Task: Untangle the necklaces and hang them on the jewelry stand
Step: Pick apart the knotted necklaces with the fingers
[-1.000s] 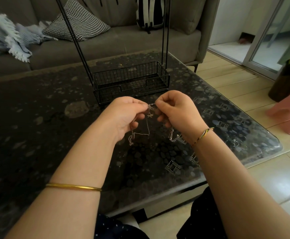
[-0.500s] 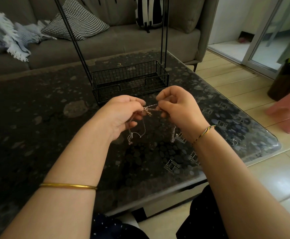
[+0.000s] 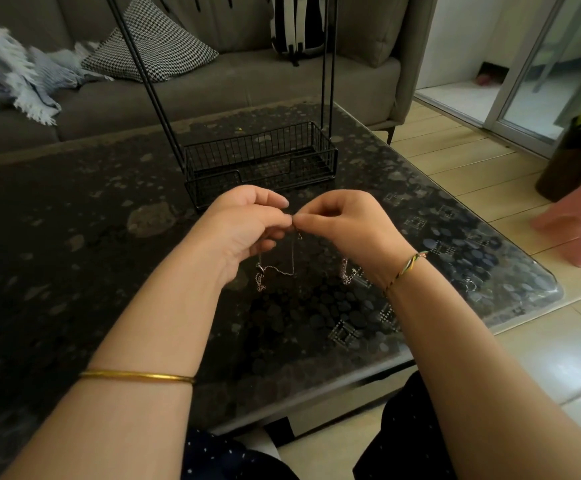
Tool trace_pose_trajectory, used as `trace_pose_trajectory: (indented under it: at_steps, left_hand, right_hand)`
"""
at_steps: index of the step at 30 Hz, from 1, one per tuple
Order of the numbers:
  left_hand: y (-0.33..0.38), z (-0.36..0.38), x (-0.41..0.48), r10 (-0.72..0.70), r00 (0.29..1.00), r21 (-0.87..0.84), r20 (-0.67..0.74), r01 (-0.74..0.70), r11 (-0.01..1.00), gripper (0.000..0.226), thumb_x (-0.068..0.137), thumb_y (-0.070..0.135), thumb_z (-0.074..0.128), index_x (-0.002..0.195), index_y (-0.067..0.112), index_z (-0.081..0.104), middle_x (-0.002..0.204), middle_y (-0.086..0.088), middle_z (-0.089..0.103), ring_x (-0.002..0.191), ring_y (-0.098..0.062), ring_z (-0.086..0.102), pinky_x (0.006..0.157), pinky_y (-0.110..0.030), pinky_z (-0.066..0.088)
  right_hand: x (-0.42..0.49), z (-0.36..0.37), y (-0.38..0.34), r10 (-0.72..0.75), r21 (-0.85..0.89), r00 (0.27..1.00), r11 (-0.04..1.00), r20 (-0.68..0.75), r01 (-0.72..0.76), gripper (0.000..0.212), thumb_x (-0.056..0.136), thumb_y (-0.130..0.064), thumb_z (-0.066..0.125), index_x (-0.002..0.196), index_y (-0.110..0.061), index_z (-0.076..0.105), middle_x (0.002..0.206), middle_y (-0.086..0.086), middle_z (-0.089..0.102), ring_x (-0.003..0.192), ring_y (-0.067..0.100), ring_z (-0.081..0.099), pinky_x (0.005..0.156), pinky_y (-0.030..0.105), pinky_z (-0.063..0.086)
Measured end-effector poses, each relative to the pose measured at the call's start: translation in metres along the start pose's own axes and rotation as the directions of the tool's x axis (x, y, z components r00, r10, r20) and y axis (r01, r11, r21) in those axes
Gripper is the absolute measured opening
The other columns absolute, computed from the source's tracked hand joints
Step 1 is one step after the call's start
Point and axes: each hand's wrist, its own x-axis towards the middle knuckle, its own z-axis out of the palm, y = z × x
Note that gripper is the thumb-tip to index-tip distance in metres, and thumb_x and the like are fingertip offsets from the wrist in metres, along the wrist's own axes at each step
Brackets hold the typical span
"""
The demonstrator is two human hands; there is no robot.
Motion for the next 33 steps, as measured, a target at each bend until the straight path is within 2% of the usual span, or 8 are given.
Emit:
trace_pose_trajectory:
  at_steps: [2,7,12,14,18,22,27,33]
  left_hand:
    - [-0.0001,0.001,0.0002,0.017,1.0,0.018,-0.021,-0.017,1.0,0.021,0.084,0.0,0.064,0.091,0.02,0.063,0.082,-0.003,0.069,0.072,-0.011,0.061,0.063,-0.024,0.048]
    - [0.0009,0.0041,0.002,0.097,0.992,0.072,-0.081,-0.091,0.993,0.022,0.083,-0.001,0.062,0.09,0.02,0.062,0.087,-0.003,0.065,0.077,-0.012,0.06,0.064,-0.024,0.049]
    - [0.0009,0.0028,0.0017,0.052,0.998,0.085,-0.024,-0.049,0.995,0.024,0.082,-0.002,0.061,0.092,0.02,0.063,0.09,-0.005,0.065,0.077,-0.013,0.059,0.066,-0.026,0.051]
    - [0.0007,0.0012,0.0014,0.048,0.999,0.117,0.0,-0.047,0.992,0.025,0.081,-0.003,0.063,0.093,0.019,0.063,0.093,-0.007,0.067,0.079,-0.015,0.06,0.066,-0.026,0.05]
    - [-0.001,0.0,0.0008,0.049,0.998,0.175,0.044,-0.056,0.983,0.028,0.08,-0.004,0.067,0.095,0.02,0.062,0.096,-0.01,0.069,0.09,-0.021,0.065,0.068,-0.029,0.051]
    - [-0.0013,-0.0001,0.0007,0.037,0.998,0.173,0.041,-0.044,0.984,0.029,0.081,-0.004,0.066,0.094,0.021,0.064,0.096,-0.01,0.067,0.092,-0.022,0.066,0.069,-0.03,0.052]
    - [-0.0012,0.0,0.0012,0.015,1.0,0.126,0.006,-0.015,0.992,0.03,0.08,-0.005,0.065,0.094,0.022,0.066,0.096,-0.009,0.069,0.086,-0.019,0.065,0.065,-0.028,0.051]
    - [-0.0001,-0.0012,0.0011,-0.003,1.0,0.179,-0.01,0.004,0.984,0.031,0.081,-0.007,0.063,0.094,0.021,0.067,0.095,-0.011,0.069,0.077,-0.015,0.06,0.063,-0.025,0.048]
  right_hand:
    - [0.0009,-0.0007,0.0005,0.001,-0.004,1.0,1.0,-0.009,-0.001,0.008,0.083,-0.02,0.07,0.081,-0.012,0.072,0.072,-0.005,0.064,0.059,-0.003,0.052,0.057,0.011,0.043]
    - [0.0018,-0.0002,-0.001,0.034,-0.066,0.999,0.997,0.031,-0.031,0.014,0.087,-0.019,0.064,0.084,-0.007,0.07,0.063,0.0,0.054,0.049,0.005,0.043,0.045,0.015,0.036]
    - [0.0024,-0.0015,0.0,0.002,-0.109,1.0,0.994,-0.001,-0.002,0.016,0.086,-0.012,0.059,0.08,0.001,0.065,0.064,0.005,0.052,0.053,0.01,0.043,0.043,0.014,0.034]
    - [0.0028,-0.0014,0.0007,0.02,-0.069,1.0,0.997,-0.01,-0.021,0.017,0.086,-0.012,0.057,0.081,0.003,0.065,0.064,0.005,0.054,0.053,0.01,0.043,0.044,0.014,0.034]
    - [0.0045,-0.001,0.0018,0.057,0.088,0.998,0.995,-0.04,-0.053,0.013,0.084,-0.007,0.055,0.072,-0.01,0.059,0.071,0.002,0.068,0.05,0.004,0.047,0.044,0.013,0.036]
    - [0.0038,-0.0028,0.0019,0.055,0.158,0.998,0.986,-0.017,-0.052,0.013,0.084,-0.001,0.056,0.075,-0.011,0.056,0.063,-0.001,0.064,0.042,-0.001,0.043,0.04,0.011,0.033]
    - [0.0054,-0.0012,0.0043,0.063,0.157,0.998,0.986,-0.032,-0.057,0.008,0.086,-0.005,0.058,0.082,-0.011,0.057,0.058,-0.002,0.057,0.038,-0.002,0.042,0.04,0.01,0.032]
    - [0.0036,-0.002,0.0057,0.031,0.147,0.997,0.989,-0.068,-0.021,0.008,0.094,-0.007,0.052,0.088,-0.013,0.052,0.067,0.004,0.061,0.053,0.013,0.055,0.044,0.018,0.042]
